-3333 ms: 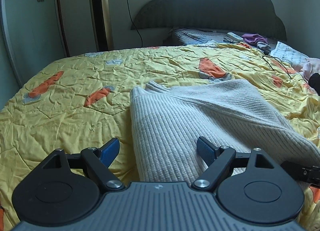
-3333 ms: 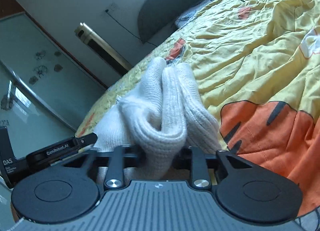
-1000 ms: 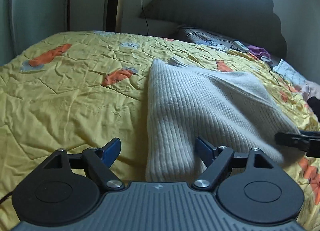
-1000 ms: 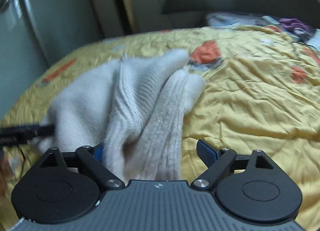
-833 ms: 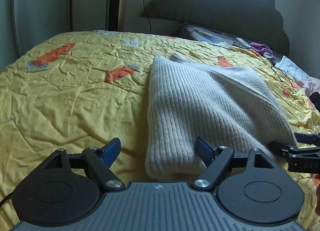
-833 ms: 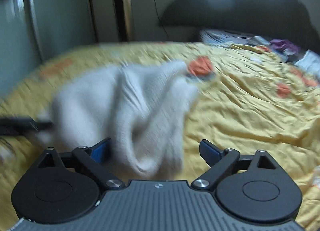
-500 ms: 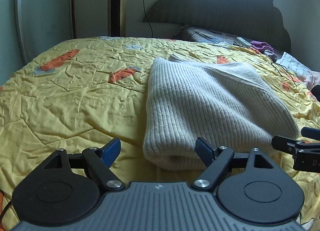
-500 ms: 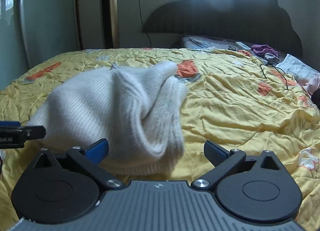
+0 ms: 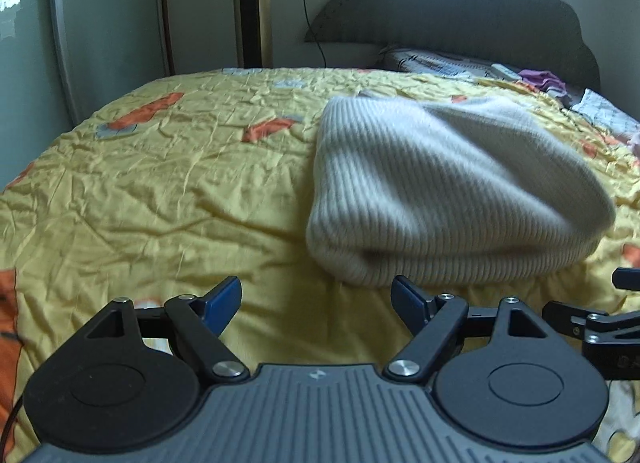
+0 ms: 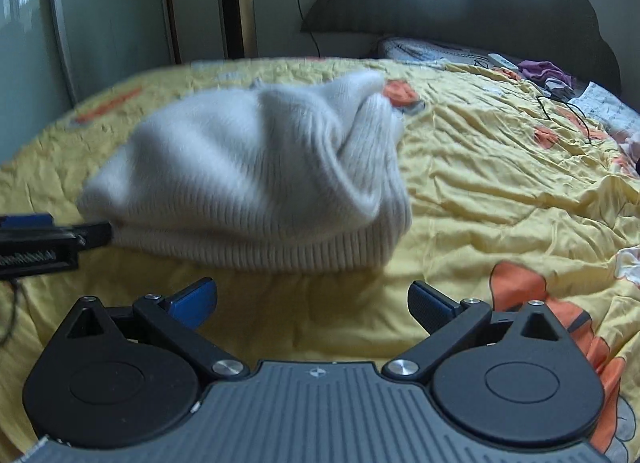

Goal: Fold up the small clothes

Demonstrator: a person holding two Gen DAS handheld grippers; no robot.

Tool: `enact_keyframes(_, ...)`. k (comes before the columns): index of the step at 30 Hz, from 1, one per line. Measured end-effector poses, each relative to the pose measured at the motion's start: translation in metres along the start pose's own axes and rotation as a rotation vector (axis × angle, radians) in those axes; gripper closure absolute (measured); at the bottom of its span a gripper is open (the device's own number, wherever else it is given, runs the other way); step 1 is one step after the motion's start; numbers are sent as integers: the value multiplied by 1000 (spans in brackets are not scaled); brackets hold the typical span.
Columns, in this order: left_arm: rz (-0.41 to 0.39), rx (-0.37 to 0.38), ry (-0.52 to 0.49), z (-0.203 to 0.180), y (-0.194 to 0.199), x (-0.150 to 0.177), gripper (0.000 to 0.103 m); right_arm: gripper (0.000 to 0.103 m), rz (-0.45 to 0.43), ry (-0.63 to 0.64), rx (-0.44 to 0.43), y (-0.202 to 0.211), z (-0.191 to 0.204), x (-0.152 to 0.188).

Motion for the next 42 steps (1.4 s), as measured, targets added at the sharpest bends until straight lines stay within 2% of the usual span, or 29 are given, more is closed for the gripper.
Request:
enact_keyframes(4, 13, -22, -1, 0, -2, 12, 21, 0, 23, 38, 53, -15, -1, 12)
enact_keyframes(6, 5, -41, -6, 0, -2, 15, 21, 0, -10, 25, 51, -17, -3, 13)
enact_keyframes(9, -8, -68, -11, 0, -4, 19, 15, 0, -40, -9, 49, -20, -8, 14)
enact_keyframes(21, 0, -92, 21, 5, -7, 20, 4, 0, -46, -19, 37, -18, -9, 16)
enact_keyframes(42, 5, -61, 40, 7, -7, 23, 2, 0, -46, -21, 36, -18, -9, 16)
Point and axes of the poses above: each gripper's, at about its wrist camera, not at the fingertips, and y roughly against the way its jaws point, z to its left, x to its underside, the point moved 8 cm from there along -y, roughly the way its jaws point, and after that the axes turned 1 degree about x, right-handed, at the moved point
